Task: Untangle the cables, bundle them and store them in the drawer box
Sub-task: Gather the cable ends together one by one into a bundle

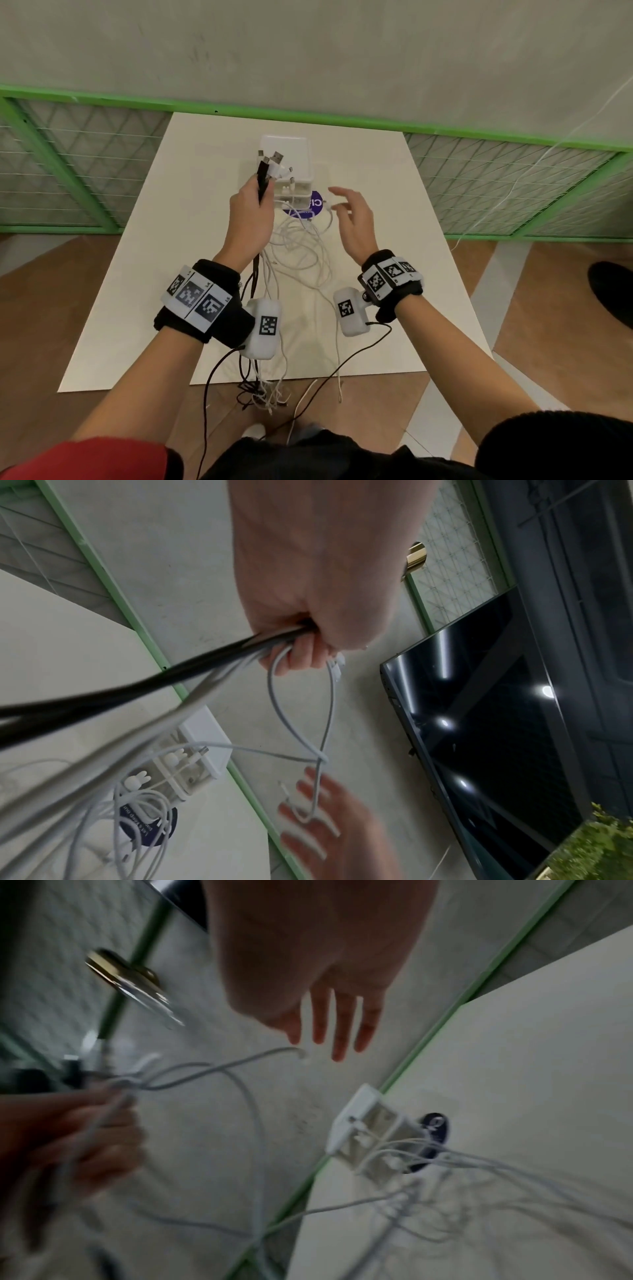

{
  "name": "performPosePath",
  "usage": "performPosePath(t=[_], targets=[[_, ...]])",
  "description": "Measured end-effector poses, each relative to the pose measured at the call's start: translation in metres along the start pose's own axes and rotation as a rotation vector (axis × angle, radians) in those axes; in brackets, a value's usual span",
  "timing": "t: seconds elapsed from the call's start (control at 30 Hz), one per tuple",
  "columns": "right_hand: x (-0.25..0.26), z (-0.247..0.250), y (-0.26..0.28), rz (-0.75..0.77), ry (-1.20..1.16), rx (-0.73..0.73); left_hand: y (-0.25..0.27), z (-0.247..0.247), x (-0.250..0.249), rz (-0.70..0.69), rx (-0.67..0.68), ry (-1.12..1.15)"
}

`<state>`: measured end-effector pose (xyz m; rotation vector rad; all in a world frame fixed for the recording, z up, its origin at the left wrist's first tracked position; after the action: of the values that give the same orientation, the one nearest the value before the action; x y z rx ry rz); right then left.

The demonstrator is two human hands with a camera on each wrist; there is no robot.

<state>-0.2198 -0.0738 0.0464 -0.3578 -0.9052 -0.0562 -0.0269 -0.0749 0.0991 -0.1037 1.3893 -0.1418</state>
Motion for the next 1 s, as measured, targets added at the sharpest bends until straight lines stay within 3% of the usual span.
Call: performPosePath(t=[0.07,0.2,0.4,0.57,0.67,0.73,0.87,0.9,0.93,1.0], targets=[[0.037,0.000,0.006,0.087,-0.125,0.048,0.003,-0.006,-0.004,0.006,0.076,0.035],[0.067,-0.031,0.025,0.163,0.018,0.440,0.009,-0.004,-0.014,-0.023,0.089,0.037],[0.061,-0.013,0.051,0.024,-0.141,0.354,0.022,0.032,-0.028,-0.181,-0.178,0.047],[0.049,-0.028,0.105,-0.094,-0.229,0.378,0.040,0.036,-0.056,-0.305,-0.216,0.103],[0.031,-0.044,0.138,-0.190,-0.299,0.458,0.051,0.037,-0.064,-0.290,-0.218,0.179],[0.029,-0.052,0.159,-0.216,-0.315,0.575,0.055,0.039,-0.065,-0.255,-0.219,0.272],[0.018,-0.064,0.207,-0.267,-0.262,0.998,0.060,0.042,-0.081,-0.256,-0.168,0.331],[0.014,-0.060,0.207,-0.256,-0.224,1.001,0.060,0.043,-0.083,-0.249,-0.155,0.335],[0.009,-0.053,0.199,-0.224,-0.158,0.916,0.060,0.043,-0.084,-0.236,-0.133,0.340],[-0.002,-0.030,0.171,-0.159,-0.002,0.636,0.061,0.040,-0.082,-0.203,-0.072,0.337]])
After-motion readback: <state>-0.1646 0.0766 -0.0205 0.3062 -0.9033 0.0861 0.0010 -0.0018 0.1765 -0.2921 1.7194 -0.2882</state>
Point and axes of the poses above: each hand's wrist, its own y-axis away from the middle knuckle, its own z-axis out of the back of the hand, x = y × z, the point moved 8 cm from there along -y, towards the middle knuckle, and after that the axes turned 9 degrees about y, right-handed, at the moved point
